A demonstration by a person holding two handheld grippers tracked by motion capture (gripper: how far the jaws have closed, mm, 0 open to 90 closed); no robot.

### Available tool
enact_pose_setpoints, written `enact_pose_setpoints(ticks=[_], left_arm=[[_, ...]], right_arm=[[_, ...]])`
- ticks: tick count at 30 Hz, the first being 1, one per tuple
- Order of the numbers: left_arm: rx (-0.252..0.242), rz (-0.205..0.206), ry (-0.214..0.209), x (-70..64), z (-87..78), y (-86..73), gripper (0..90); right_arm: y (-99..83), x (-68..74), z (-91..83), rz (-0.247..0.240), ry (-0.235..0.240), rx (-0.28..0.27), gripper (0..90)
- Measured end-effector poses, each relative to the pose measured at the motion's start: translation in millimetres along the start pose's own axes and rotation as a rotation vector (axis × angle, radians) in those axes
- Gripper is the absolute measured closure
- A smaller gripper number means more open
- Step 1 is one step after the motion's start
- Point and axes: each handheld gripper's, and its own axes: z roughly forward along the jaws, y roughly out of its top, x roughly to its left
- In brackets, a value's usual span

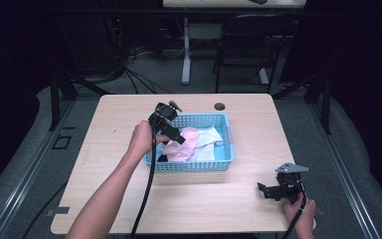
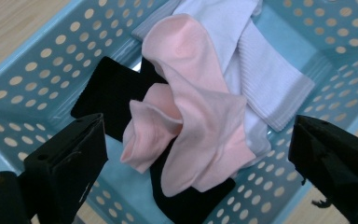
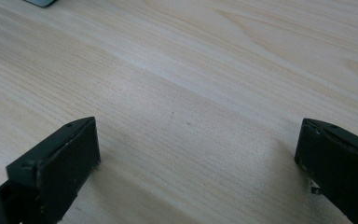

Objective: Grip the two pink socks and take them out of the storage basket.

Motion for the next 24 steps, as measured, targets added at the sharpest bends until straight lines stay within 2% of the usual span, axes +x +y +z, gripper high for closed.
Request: enact_pose_setpoints(ticks=[2,6,8,11,13,17,21,24], left_arm=[[-0.011,0.000,-0.013,-0.8,5.7,2.2,14.4],[0.031,0.000,0.005,-0.7,21.2,9.3,16.9],[0.043,-0.013,-0.008,1.5,29.2,11.4,19.2],[0.057,-0.015,-0.002,4.5,39.5,14.1,24.1],[0.041,-0.023,-0.015,4.5,43.0,14.6,26.5],[0.064,0.006,-0.017,0.7,50.6,18.6,31.6],[0.103,-0.011,-0.017,-0.2,56.9,18.5,42.2],[0.099,-0.018,0.005,-1.1,56.6,18.5,50.2]], right_arm=[[0.0,0.0,0.0,0.001,0.002,0.001,0.0],[-0.2,0.2,0.5,0.004,0.002,-0.006,0.0],[-0.1,-0.1,0.2,-0.001,0.002,-0.002,0.0],[-0.2,0.1,0.6,0.003,0.002,-0.007,0.0],[-0.3,0.2,0.6,0.003,0.002,-0.008,0.0],[-0.2,0.2,0.7,0.004,0.002,-0.008,0.0],[0.0,-0.1,0.2,-0.001,0.002,-0.002,0.0],[-0.2,0.2,0.6,0.003,0.002,-0.007,0.0]])
